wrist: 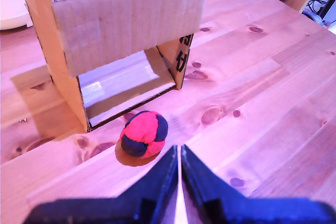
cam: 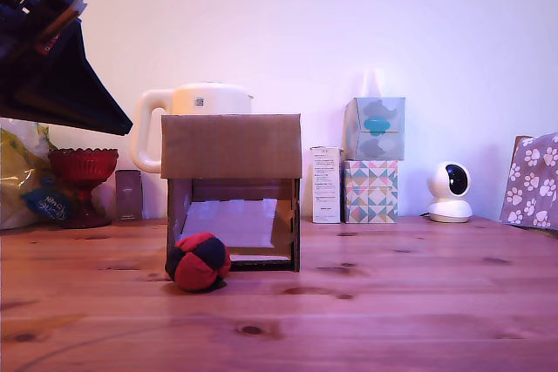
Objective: Drop the footbag into the cardboard dice tower
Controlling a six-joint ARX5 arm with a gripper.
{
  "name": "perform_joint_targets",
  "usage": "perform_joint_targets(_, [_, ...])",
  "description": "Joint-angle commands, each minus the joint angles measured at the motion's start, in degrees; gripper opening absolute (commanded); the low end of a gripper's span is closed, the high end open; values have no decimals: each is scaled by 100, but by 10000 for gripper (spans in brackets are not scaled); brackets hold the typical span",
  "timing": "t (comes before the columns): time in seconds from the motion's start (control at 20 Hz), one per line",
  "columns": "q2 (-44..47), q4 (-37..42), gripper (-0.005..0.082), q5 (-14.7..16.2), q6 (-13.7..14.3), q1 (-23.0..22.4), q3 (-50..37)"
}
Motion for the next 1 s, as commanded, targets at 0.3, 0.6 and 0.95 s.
perform_joint_targets(0.3, [-17, 59, -24, 15, -9, -15, -122])
perform_joint_targets(0.6, [214, 59, -24, -566, -671, -203, -125])
perform_joint_targets(0.95, [1141, 909, -24, -1661, -962, -1156, -125])
